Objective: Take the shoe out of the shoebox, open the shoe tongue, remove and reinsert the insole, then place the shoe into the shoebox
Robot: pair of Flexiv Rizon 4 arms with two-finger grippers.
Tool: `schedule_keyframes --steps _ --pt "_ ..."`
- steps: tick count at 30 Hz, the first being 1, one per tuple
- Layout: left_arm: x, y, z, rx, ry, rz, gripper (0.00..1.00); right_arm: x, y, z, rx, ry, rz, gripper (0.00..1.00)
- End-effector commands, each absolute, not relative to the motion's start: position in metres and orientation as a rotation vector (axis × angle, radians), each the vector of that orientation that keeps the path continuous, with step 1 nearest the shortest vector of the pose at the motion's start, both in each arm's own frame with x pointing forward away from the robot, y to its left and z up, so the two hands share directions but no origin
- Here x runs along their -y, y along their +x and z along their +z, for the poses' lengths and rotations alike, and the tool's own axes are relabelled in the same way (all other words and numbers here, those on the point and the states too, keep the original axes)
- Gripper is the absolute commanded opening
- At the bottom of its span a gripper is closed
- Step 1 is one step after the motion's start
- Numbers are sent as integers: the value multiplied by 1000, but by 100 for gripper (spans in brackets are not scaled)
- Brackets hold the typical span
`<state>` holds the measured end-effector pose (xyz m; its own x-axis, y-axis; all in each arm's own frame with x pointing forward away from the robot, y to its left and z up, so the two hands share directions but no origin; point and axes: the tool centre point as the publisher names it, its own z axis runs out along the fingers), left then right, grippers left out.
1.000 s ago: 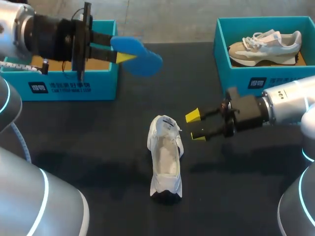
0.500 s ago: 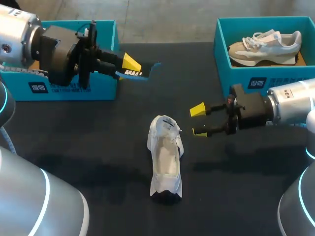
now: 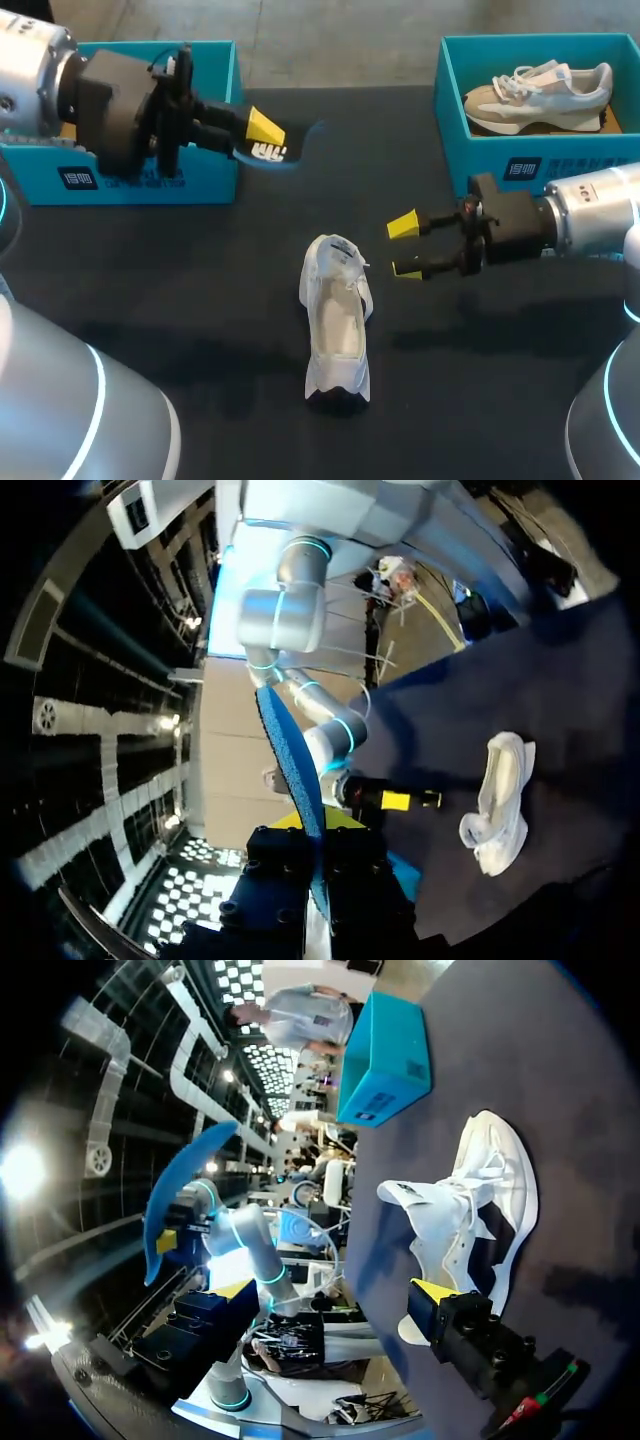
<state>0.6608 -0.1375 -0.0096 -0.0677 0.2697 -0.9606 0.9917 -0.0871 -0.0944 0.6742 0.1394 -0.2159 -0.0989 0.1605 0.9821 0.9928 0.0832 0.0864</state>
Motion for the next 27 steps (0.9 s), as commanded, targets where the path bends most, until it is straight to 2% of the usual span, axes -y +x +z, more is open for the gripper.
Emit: schedule_keyframes --steps 1,13,27 --pt "131 654 -29 -1228 1464 -1089 0 -141 673 -216 1434 -1228 -1141 100" --pt "125 657 -71 -982 1492 -1015 0 -141 673 -216 1434 -1228 -1141 100" --pt "128 662 -85 -967 1528 -936 0 -141 673 -216 1434 -1228 -1141 100"
